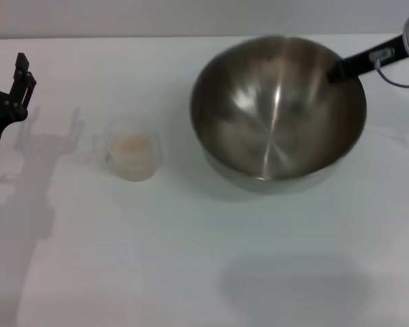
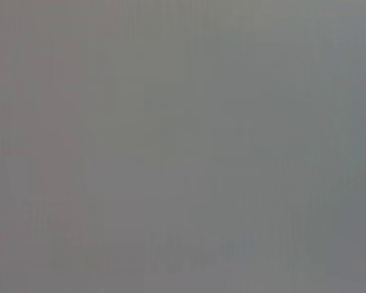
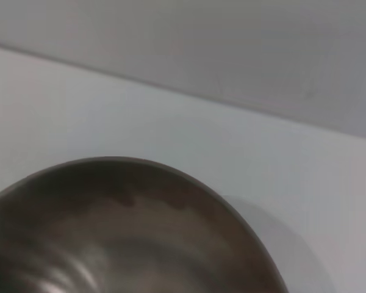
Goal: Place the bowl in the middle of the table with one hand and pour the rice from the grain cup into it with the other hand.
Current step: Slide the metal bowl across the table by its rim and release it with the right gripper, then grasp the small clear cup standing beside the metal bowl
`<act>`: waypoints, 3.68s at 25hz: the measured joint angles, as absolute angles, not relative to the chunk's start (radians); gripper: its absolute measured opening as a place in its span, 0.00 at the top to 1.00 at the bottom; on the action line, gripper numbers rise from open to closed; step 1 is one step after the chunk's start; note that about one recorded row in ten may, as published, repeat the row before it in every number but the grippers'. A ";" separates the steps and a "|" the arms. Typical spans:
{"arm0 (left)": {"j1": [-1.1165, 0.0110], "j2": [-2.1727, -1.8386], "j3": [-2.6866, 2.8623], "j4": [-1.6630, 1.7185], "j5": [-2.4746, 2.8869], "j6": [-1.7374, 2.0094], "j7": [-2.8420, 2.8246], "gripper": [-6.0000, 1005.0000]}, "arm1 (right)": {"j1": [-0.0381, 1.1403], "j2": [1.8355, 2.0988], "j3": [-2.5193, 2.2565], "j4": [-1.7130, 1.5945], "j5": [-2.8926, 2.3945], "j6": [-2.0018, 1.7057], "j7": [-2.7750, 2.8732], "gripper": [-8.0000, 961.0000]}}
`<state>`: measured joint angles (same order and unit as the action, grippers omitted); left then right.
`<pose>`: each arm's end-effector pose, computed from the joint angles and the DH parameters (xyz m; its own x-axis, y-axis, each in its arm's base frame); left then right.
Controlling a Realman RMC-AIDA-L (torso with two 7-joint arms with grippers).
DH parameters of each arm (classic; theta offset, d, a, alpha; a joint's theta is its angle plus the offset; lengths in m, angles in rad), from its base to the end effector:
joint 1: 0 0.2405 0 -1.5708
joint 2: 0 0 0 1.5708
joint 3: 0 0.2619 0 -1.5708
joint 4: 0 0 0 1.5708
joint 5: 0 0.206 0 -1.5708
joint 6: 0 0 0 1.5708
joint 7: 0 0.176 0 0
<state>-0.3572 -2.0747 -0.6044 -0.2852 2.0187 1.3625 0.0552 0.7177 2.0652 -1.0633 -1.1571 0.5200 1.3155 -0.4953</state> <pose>-0.3039 0.3345 -0.0116 0.7255 -0.2140 0.6541 0.6496 -0.1011 -0.7536 0.2085 0.4338 0.0118 0.6062 -0.7700 -0.1988 -0.7298 -0.4393 -0.5237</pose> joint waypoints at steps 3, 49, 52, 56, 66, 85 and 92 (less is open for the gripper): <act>-0.362 -2.074 -0.604 -0.285 2.019 1.363 0.055 0.26 | 0.718 2.065 -1.066 -1.161 0.543 1.308 -0.496 0.99; -0.372 -2.076 -0.604 -0.262 2.019 1.363 0.053 0.26 | 0.797 2.073 -1.158 -0.990 0.553 1.281 -0.513 0.66; -0.371 -2.077 -0.604 -0.262 2.019 1.363 0.053 0.26 | 0.806 2.074 -1.171 -1.011 0.543 1.279 -0.512 0.66; -0.369 -2.077 -0.604 -0.263 2.019 1.366 0.053 0.26 | 0.811 2.074 -1.197 -1.056 0.542 1.267 -0.513 0.65; -0.347 -2.077 -0.604 -0.271 2.019 1.386 0.048 0.26 | 0.773 2.078 -1.330 -1.250 0.549 1.121 -0.520 0.43; -0.307 -2.079 -0.576 -0.286 2.027 1.383 0.044 0.26 | 0.366 2.091 -1.946 -1.125 0.490 -0.497 -0.509 0.43; -0.270 -2.079 -0.535 -0.299 2.027 1.388 0.043 0.26 | 0.422 2.090 -2.055 -0.616 0.493 -1.232 -0.239 0.43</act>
